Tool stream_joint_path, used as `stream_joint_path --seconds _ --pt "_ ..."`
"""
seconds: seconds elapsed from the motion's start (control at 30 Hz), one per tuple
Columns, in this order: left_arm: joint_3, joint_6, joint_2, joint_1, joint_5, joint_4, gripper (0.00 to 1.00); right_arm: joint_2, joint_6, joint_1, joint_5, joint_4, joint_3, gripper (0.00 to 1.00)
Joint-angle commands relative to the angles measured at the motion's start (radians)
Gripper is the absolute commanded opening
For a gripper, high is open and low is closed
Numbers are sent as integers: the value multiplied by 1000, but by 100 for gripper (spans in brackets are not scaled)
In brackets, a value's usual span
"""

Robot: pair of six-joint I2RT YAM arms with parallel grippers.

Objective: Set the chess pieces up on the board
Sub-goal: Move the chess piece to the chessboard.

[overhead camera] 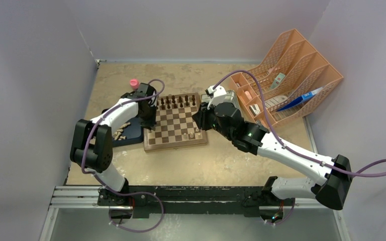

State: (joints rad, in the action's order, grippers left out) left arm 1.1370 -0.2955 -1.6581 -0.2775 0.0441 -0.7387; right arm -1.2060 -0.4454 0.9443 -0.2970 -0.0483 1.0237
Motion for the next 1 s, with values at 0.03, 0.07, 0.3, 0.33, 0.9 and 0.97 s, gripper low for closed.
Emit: stream_joint_path --seconds 0.03,0.07,0.3,0.33,0.9,0.97 --pt "2 -9 11 -18 -28 -50 11 9 0 6 -15 26 16 30" --pt "0 -11 11 -20 -33 -54 11 11 0 6 -16 25 18 30" --pt "-17 -13 8 -31 -60 -75 11 5 3 6 -17 25 22 30" --pt "-18 -13 8 -33 -70 -81 11 3 3 6 -17 25 24 30" --pt "-29 -22 21 -46 -85 -96 10 -12 3 6 -17 33 27 30" --pt "-31 -22 22 -46 -85 -93 11 -13 3 7 -17 31 29 31"
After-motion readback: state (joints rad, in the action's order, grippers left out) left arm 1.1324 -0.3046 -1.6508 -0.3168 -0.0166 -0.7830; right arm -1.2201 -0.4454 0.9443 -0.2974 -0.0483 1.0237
